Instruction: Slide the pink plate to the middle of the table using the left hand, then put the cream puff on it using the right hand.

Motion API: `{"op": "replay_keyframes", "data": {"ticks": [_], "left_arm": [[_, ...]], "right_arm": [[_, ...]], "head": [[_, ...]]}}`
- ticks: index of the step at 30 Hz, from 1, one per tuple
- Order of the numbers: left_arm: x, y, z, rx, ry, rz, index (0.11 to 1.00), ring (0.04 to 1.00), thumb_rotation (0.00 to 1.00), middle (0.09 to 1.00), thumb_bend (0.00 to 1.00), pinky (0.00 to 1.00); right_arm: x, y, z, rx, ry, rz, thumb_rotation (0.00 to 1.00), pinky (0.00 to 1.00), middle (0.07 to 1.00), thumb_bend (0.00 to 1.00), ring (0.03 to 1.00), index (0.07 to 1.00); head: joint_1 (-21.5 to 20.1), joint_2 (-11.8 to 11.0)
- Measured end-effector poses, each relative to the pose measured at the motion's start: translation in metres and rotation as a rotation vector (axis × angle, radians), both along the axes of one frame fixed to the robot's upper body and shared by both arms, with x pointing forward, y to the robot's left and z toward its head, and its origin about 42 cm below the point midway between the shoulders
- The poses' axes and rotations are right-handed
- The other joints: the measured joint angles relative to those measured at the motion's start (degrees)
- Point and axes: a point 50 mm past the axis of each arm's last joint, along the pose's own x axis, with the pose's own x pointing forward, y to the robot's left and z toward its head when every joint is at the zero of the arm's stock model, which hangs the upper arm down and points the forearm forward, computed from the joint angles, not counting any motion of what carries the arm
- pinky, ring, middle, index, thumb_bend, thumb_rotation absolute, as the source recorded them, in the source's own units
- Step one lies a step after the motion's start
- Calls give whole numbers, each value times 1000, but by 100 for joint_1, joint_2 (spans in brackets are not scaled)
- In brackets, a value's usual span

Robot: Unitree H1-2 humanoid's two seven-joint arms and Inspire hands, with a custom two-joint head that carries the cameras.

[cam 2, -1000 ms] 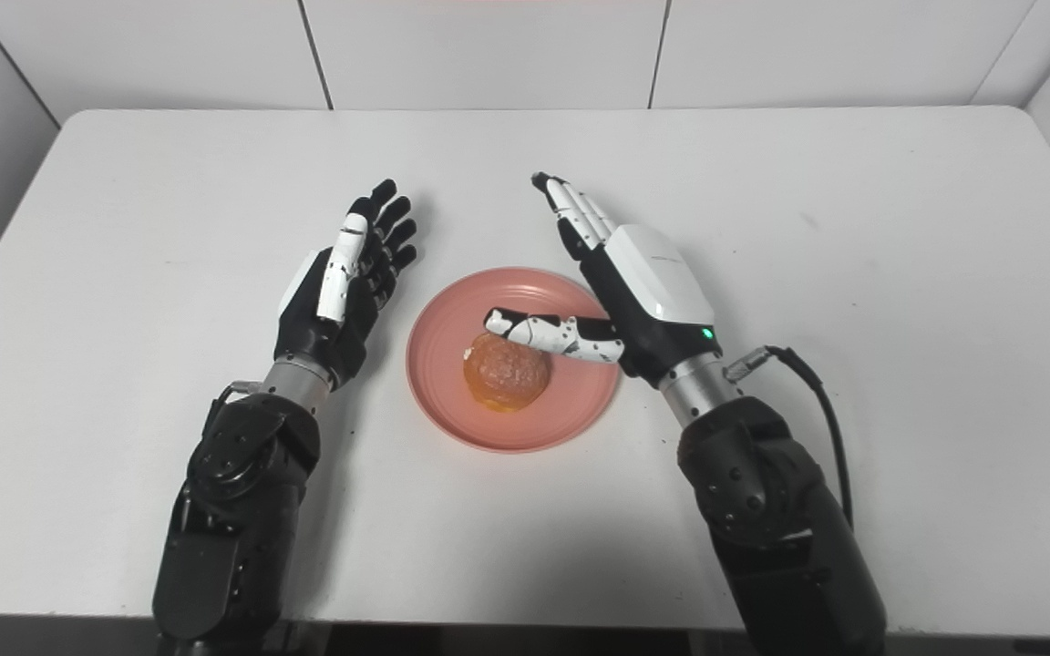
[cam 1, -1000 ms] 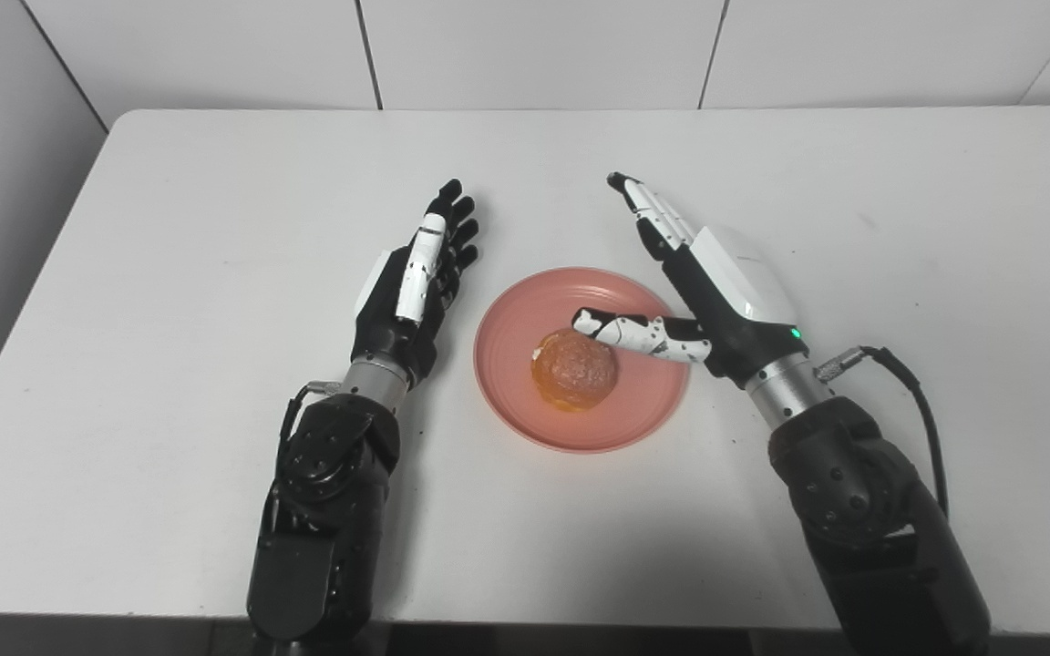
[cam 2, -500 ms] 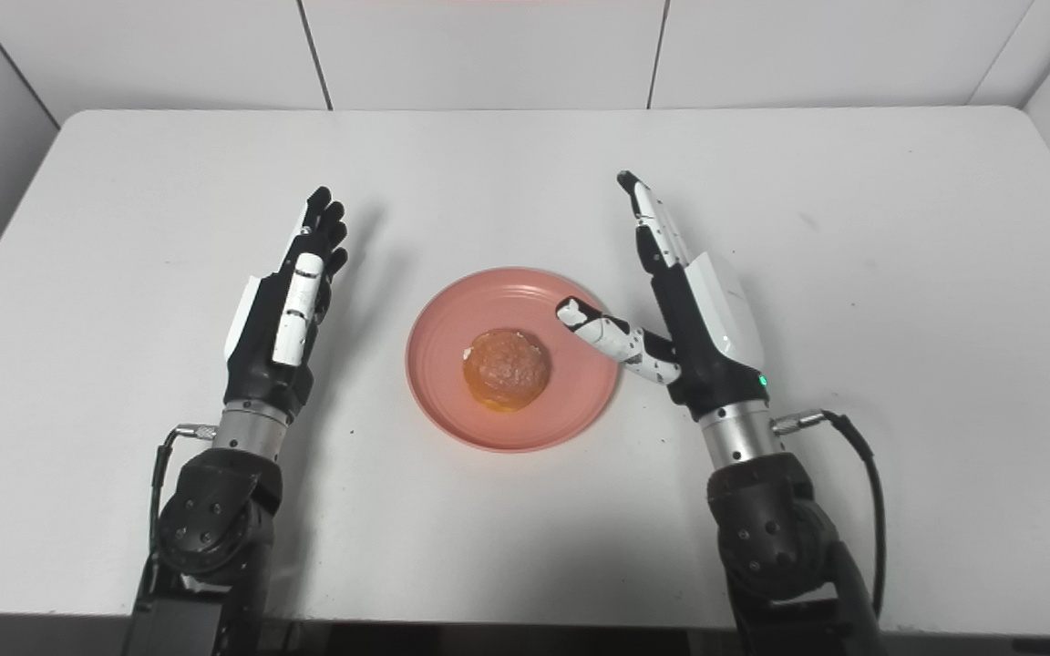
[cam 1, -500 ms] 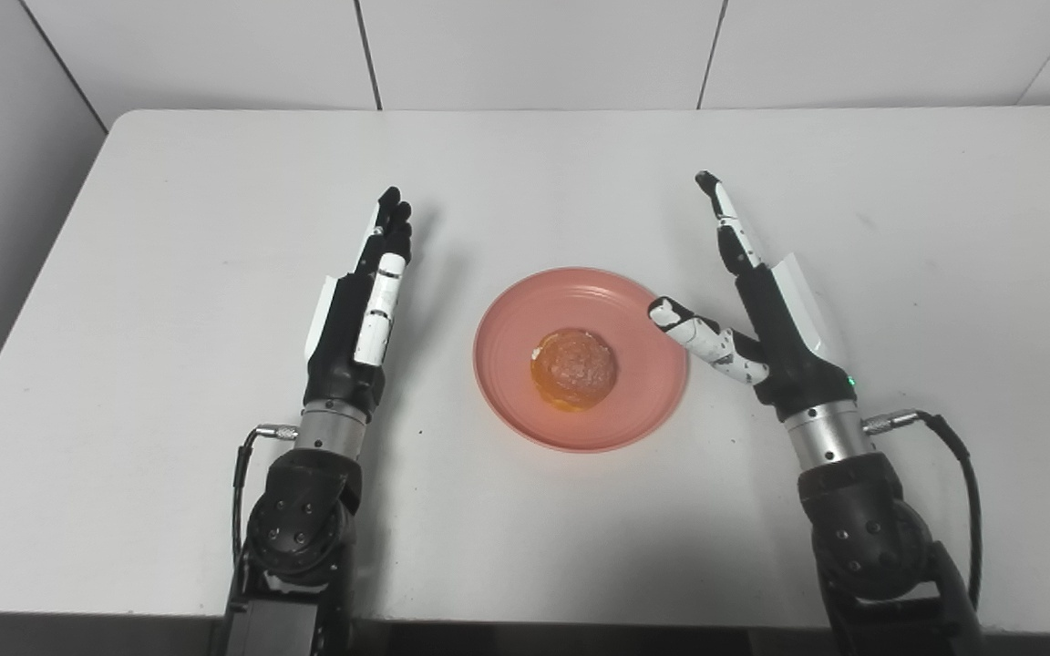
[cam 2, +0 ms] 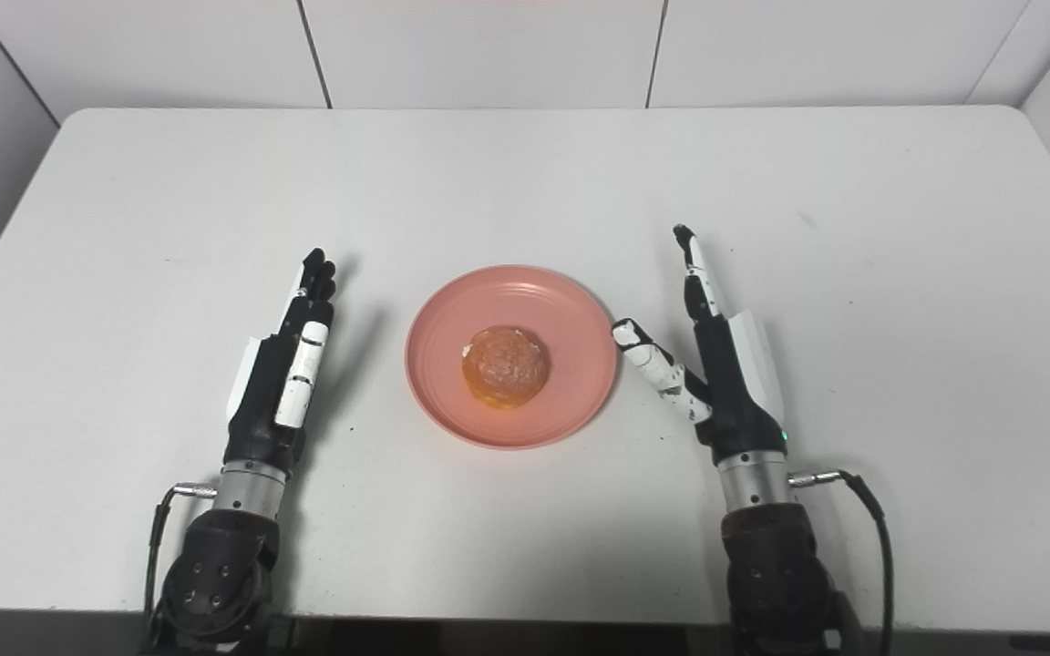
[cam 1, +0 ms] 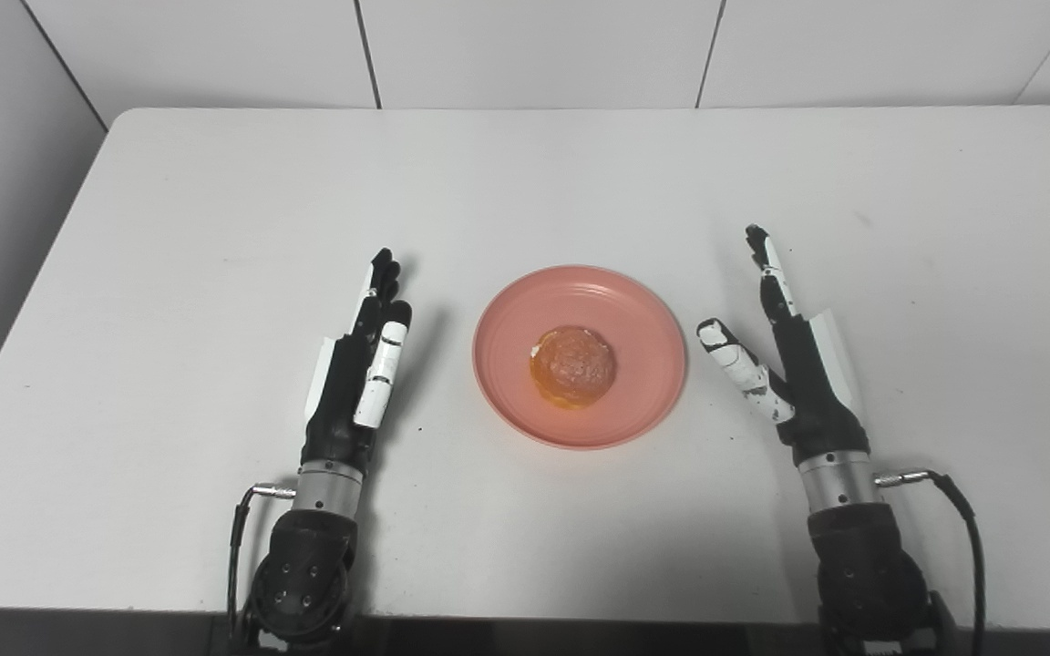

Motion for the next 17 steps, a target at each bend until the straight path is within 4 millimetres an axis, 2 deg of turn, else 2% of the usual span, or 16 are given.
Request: {"op": "replay_keyframes", "data": {"ticks": [3, 10, 17], "left_arm": [[2, 0, -2, 5, 7, -4, 988, 1000, 1000, 998, 466, 993], [7, 2, -2, 20, 8, -17, 999, 1000, 1000, 1000, 433, 995], [9, 3, -1, 23, 13, -23, 1000, 1000, 1000, 1000, 416, 992]], "right_arm": [[5, -3, -9, 55, 41, -11, 1000, 991, 1000, 543, 1000, 1000], [12, -1, -6, 100, 76, -20, 1000, 968, 995, 320, 990, 995], [14, -2, -4, 97, 88, -9, 1000, 947, 985, 278, 976, 983]], "head": [[0, 26], [18, 35], [44, 26]]}}
